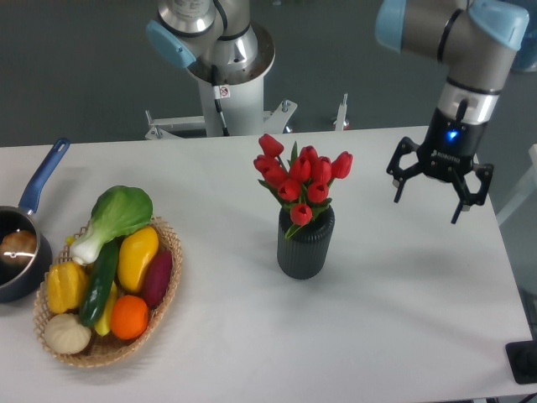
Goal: Insert the flowers into the vase
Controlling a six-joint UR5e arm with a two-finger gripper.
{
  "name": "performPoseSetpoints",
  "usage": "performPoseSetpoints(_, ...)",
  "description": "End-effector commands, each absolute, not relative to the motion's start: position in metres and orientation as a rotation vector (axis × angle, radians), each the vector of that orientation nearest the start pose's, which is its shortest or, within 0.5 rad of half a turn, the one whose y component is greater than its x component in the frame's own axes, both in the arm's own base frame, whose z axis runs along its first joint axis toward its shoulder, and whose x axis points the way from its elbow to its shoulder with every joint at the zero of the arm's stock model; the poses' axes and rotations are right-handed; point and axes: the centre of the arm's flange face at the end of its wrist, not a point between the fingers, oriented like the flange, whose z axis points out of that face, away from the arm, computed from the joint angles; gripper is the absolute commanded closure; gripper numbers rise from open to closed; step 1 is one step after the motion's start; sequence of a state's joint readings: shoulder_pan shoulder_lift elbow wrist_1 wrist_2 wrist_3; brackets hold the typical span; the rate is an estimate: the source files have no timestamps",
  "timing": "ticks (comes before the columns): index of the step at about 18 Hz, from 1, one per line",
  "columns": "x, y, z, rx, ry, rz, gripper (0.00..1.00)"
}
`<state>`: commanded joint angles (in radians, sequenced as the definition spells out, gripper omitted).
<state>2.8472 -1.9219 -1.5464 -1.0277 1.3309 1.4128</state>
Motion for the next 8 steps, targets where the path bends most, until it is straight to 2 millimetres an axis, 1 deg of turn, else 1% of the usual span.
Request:
performPoseSetpoints(3,-0.581,0.344,0.350,-2.882,0.245,0.219,0.00)
performPoseSetpoints(5,-0.585,0.345,0.340,-2.891,0.238,0.199,0.00)
performPoseSetpoints(7,-0.588,0.345,0.326,-2.945,0.242,0.191,0.00)
performPoseSetpoints(8,-0.586,0.348,0.322,-2.956,0.250,0.187,0.00)
